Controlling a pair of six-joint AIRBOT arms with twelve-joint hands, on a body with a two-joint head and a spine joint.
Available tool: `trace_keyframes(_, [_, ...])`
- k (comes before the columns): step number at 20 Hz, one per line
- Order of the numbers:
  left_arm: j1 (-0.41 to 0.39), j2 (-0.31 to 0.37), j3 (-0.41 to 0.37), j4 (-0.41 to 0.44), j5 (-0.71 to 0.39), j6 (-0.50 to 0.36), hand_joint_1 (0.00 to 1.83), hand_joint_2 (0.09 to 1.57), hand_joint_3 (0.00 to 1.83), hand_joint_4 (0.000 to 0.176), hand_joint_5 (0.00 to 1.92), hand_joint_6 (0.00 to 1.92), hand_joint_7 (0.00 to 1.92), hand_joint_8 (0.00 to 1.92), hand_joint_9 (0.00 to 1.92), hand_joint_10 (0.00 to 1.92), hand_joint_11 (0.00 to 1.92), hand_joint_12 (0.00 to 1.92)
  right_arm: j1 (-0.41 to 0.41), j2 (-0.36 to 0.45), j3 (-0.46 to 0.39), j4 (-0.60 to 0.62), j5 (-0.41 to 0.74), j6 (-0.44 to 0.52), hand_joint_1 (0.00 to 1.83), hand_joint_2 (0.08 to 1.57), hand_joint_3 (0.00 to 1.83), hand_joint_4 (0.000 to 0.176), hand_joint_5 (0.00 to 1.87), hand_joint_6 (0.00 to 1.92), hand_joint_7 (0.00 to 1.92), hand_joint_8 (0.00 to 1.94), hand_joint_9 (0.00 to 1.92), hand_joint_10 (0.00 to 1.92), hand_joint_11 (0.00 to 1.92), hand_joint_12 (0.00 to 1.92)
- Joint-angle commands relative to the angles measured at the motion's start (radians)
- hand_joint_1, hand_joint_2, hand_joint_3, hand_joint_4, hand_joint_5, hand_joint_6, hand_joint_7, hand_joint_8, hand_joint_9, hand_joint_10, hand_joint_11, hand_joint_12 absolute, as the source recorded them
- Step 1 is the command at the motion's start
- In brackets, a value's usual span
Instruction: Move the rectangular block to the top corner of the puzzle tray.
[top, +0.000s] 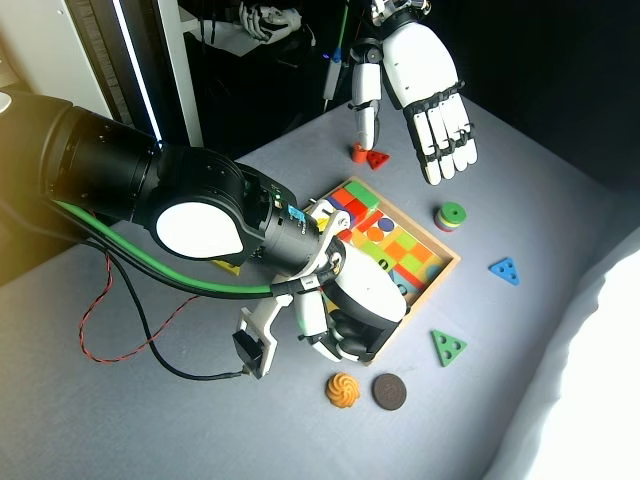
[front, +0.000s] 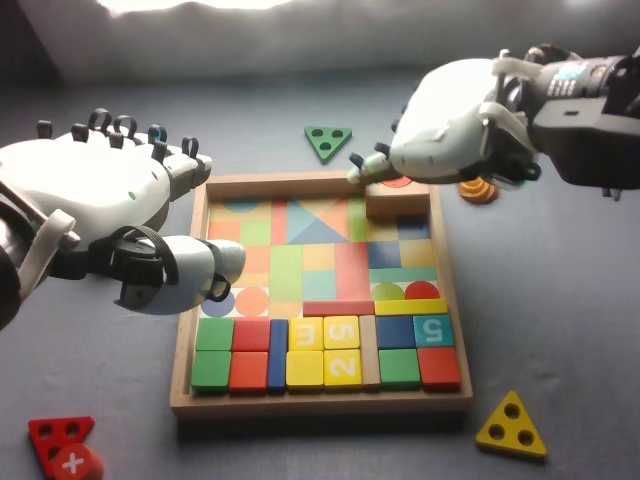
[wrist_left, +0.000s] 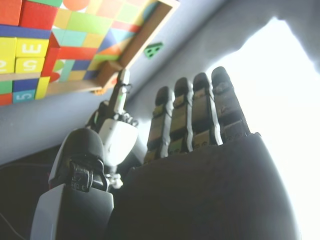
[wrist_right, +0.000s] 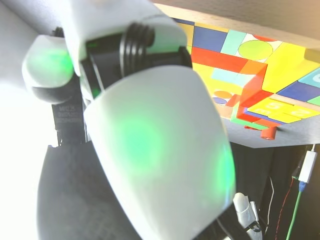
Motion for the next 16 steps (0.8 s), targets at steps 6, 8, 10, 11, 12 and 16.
trace_keyframes(6, [-0.007, 0.005, -0.003, 0.076, -0.02, 0.001, 0.0, 1.37, 0.0, 0.0, 0.07, 0.0, 0.08, 0.0, 0.01, 0.0, 0.0, 0.0, 0.063, 0.01, -0.044, -0.005, 0.087, 0.008, 1.83, 0.82, 0.62, 0.0, 0.18, 0.0, 1.37, 1.94, 1.37, 1.92, 1.24, 1.92])
trace_keyframes(8, [-0.008, 0.003, -0.004, 0.076, -0.02, 0.003, 0.0, 1.38, 0.0, 0.0, 0.09, 0.01, 0.09, 0.01, 0.01, 0.01, 0.0, 0.0, 0.08, 0.041, -0.066, 0.001, 0.117, 0.105, 1.83, 0.82, 0.61, 0.0, 0.16, 0.0, 1.39, 1.94, 1.38, 1.92, 1.25, 1.92])
trace_keyframes(10, [-0.006, 0.003, -0.005, 0.071, -0.023, 0.004, 0.0, 1.38, 0.0, 0.0, 0.07, 0.0, 0.07, 0.0, 0.0, 0.0, 0.0, 0.0, 0.086, 0.07, -0.092, 0.0, 0.146, 0.171, 1.83, 0.85, 0.56, 0.0, 0.15, 0.01, 1.36, 1.94, 1.36, 1.92, 1.24, 1.92])
trace_keyframes(11, [-0.006, 0.006, -0.005, 0.068, -0.026, 0.004, 0.0, 1.37, 0.0, 0.0, 0.1, 0.01, 0.1, 0.01, 0.03, 0.01, 0.0, 0.0, 0.081, 0.073, -0.096, -0.001, 0.142, 0.183, 1.83, 0.84, 0.55, 0.0, 0.17, 0.01, 1.36, 1.94, 1.37, 1.92, 1.26, 1.92])
trace_keyframes(12, [-0.009, 0.004, -0.005, 0.068, -0.027, 0.004, 0.0, 1.38, 0.0, 0.0, 0.08, 0.0, 0.08, 0.0, 0.0, 0.0, 0.0, 0.0, 0.074, 0.081, -0.107, -0.004, 0.141, 0.188, 1.83, 0.84, 0.54, 0.0, 0.17, 0.01, 1.37, 1.94, 1.38, 1.92, 1.28, 1.92])
trace_keyframes(16, [-0.008, -0.005, -0.002, 0.071, -0.039, 0.004, 0.0, 1.38, 0.0, 0.0, 0.12, 0.02, 0.12, 0.01, 0.04, 0.01, 0.0, 0.0, 0.057, 0.152, -0.216, -0.015, 0.148, 0.188, 1.83, 0.81, 0.57, 0.0, 0.19, 0.01, 1.3, 1.94, 1.31, 1.92, 0.84, 1.7])
